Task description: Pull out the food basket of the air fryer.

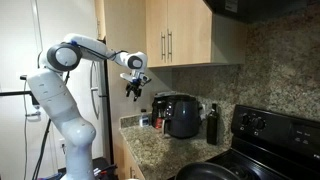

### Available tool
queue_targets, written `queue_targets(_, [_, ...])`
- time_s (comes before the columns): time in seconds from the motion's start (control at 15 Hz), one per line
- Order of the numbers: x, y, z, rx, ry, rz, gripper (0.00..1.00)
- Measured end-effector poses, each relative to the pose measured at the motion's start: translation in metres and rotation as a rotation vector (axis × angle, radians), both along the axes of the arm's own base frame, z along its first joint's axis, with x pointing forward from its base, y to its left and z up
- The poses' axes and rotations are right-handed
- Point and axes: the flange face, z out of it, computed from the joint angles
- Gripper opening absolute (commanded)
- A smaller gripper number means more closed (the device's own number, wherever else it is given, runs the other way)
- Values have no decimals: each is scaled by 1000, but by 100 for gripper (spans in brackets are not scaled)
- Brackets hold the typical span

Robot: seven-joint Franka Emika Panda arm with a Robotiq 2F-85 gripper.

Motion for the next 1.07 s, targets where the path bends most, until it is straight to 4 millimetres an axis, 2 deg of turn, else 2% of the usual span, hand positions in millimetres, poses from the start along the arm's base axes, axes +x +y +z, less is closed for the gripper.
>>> queue_targets(0.47, [0, 0, 0, 0, 0, 0, 100])
queue_targets(0.6, [4, -6, -3, 3, -11, -15, 100])
queue_targets(0.67, [9, -15, -11, 9, -26, -26, 100])
queue_targets(0.8, [19, -44, -40, 30, -85, -50, 100])
queue_targets(0.93, [23, -84, -71, 54, -173, -95, 100])
queue_targets(1.07, [16, -126, -100, 88, -248, -172, 100])
